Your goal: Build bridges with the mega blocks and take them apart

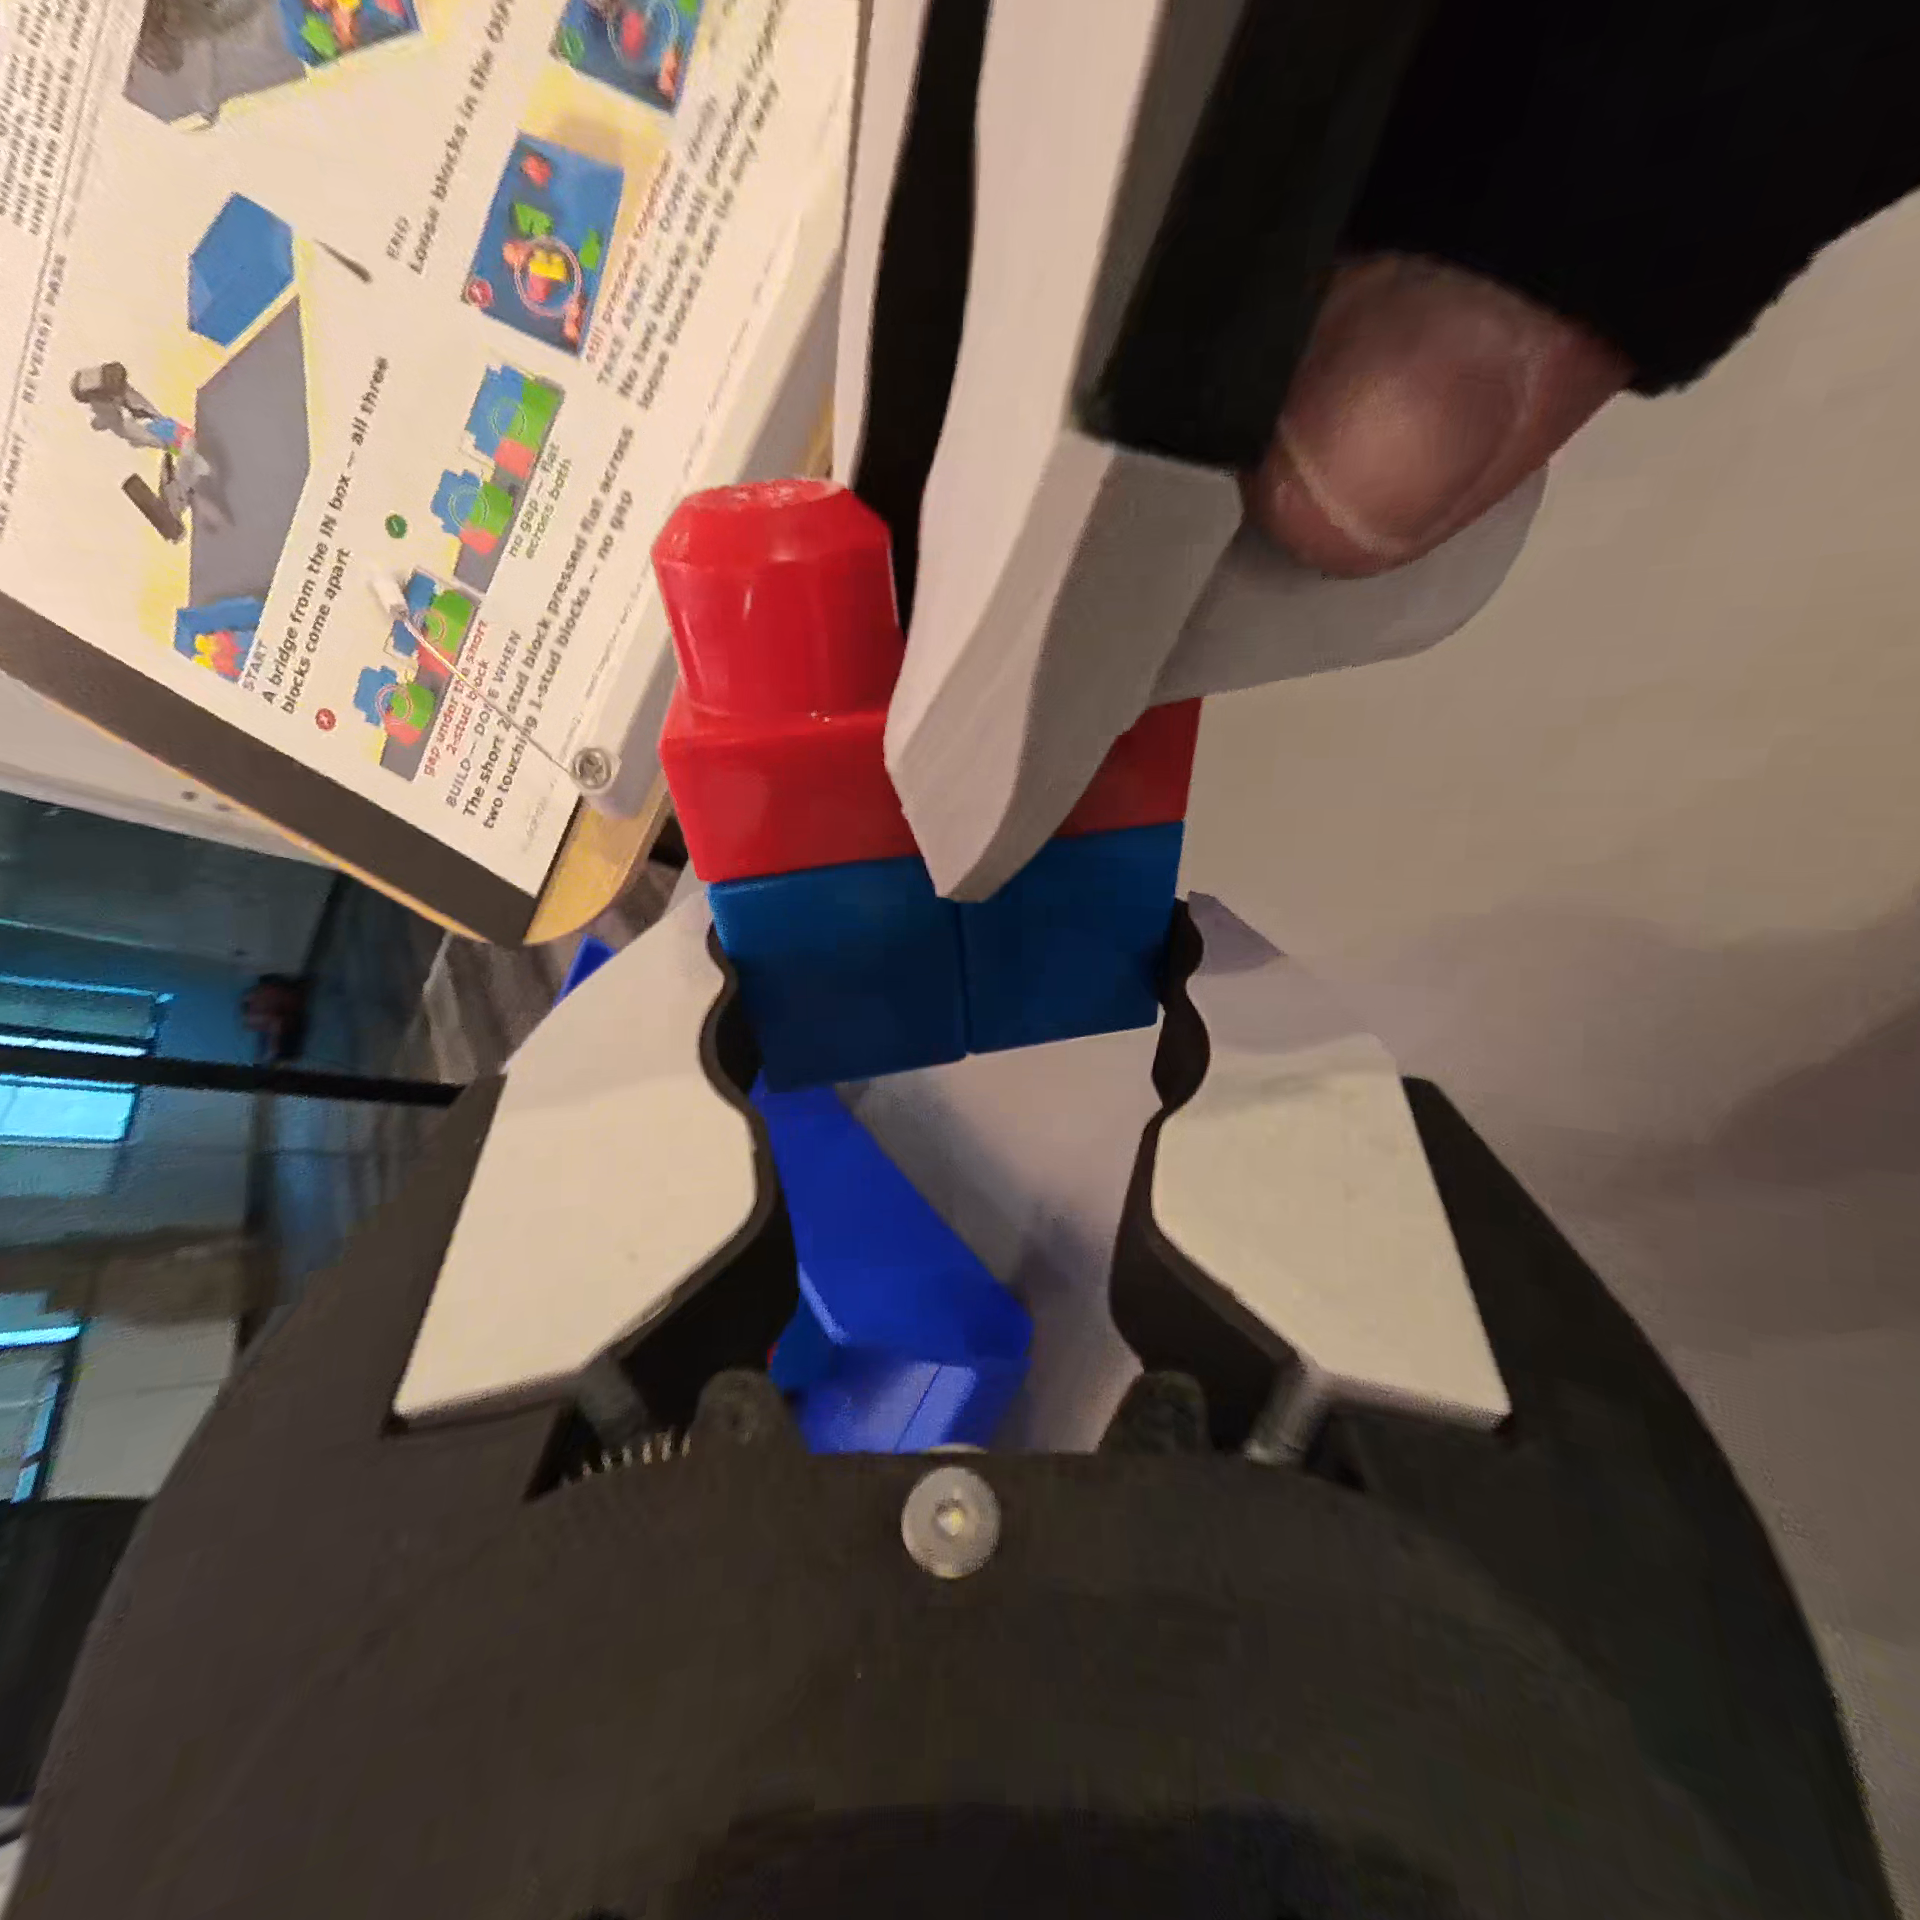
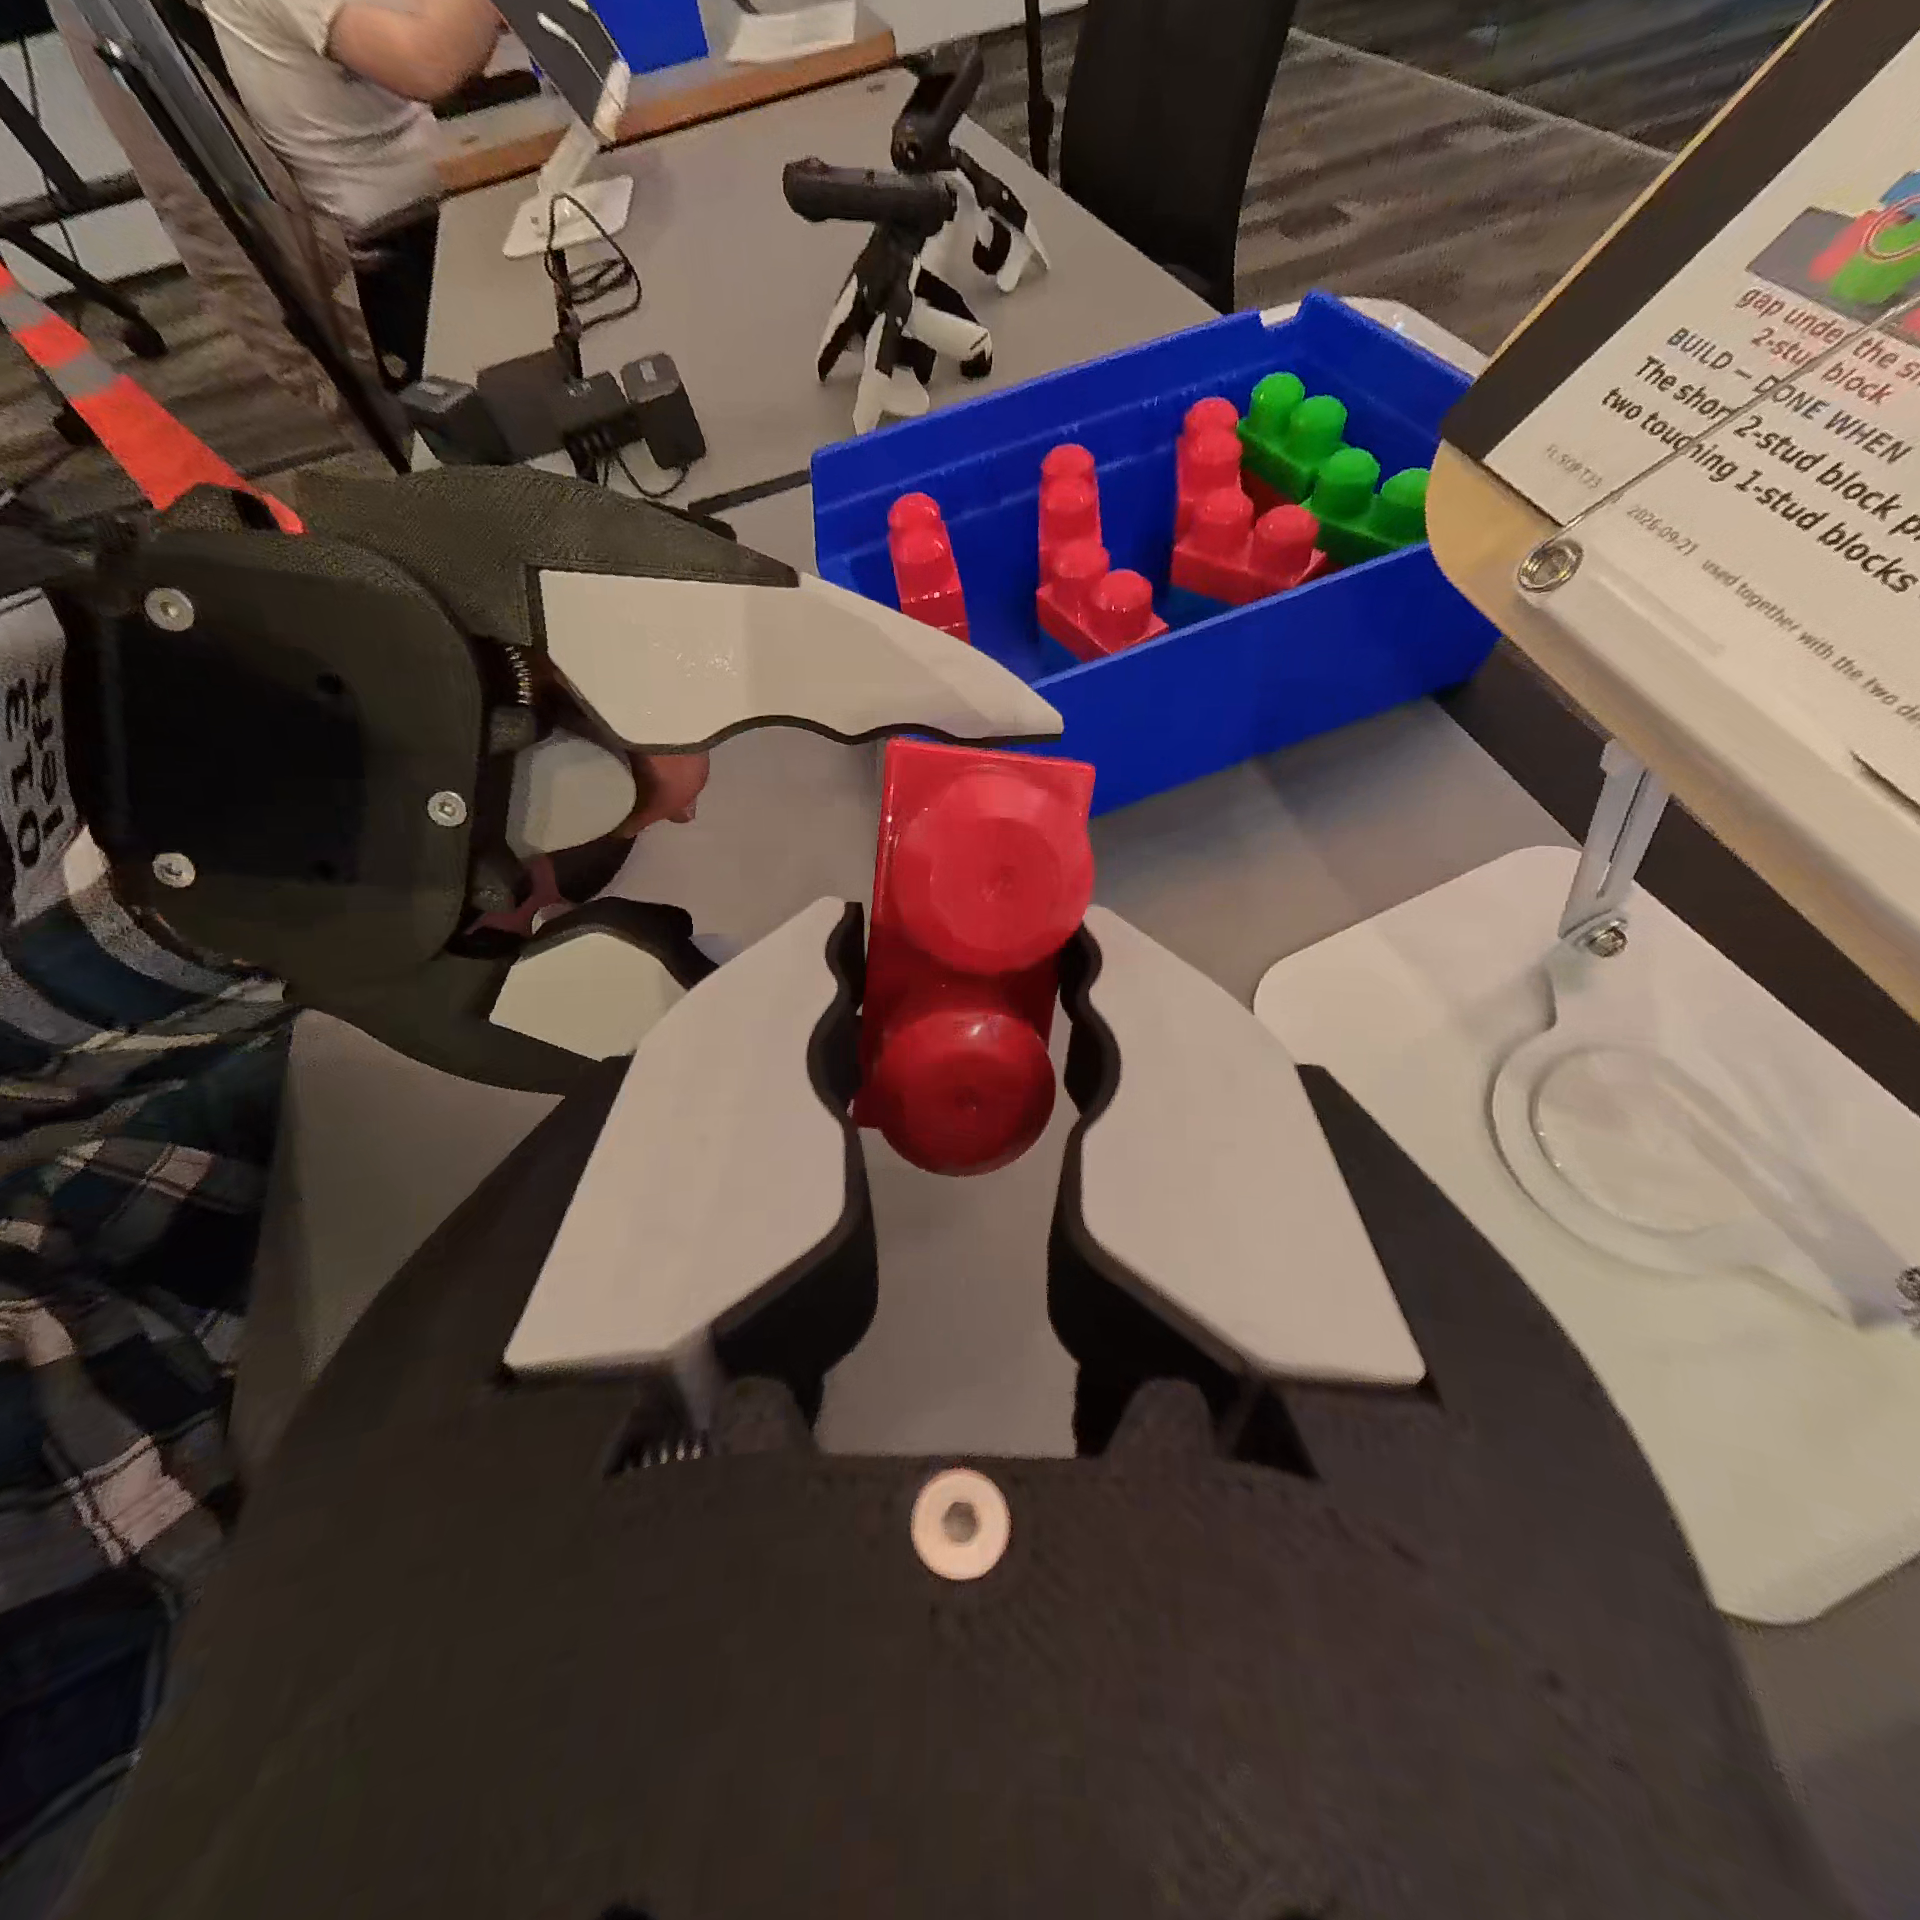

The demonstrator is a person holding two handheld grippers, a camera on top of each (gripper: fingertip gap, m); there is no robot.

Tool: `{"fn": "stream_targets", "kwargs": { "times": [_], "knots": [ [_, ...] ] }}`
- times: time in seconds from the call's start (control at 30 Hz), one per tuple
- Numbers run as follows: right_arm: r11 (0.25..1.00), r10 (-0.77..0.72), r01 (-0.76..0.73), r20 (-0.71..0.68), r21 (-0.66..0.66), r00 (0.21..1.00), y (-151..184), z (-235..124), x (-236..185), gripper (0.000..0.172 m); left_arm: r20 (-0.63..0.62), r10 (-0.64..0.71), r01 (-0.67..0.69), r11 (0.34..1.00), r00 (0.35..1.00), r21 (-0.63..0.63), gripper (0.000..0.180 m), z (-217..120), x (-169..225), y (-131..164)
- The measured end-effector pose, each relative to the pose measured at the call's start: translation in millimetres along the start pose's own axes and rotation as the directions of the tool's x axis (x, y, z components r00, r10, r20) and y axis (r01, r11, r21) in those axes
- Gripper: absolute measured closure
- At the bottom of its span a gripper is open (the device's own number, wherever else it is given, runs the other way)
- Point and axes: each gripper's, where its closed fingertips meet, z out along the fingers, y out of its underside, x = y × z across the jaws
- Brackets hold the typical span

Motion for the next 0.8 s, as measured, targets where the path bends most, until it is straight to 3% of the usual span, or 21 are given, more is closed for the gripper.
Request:
{"fn": "stream_targets", "kwargs": {
  "times": [0.23,0.63,0.8],
  "knots": [
    [0.981,0.131,-0.147,0.120,0.128,0.984,3.3,-1.1,1.6,0.135,0.003,0.101,-0.101,0.994,0.995,0.032,0.105,-0.6,0.8,-0.5],
    [0.996,0.050,-0.056,0.104,0.062,0.993,18.9,-2.8,-3.6,0.135,-0.022,0.240,-0.239,0.971,0.971,0.032,0.106,-1.2,9.1,2.4],
    [0.993,0.086,-0.099,0.182,0.061,0.980,19.6,-7.5,-8.0,0.135,-0.016,0.270,-0.269,0.962,0.963,0.039,0.106,-5.6,10.4,0.2]
  ]
}}
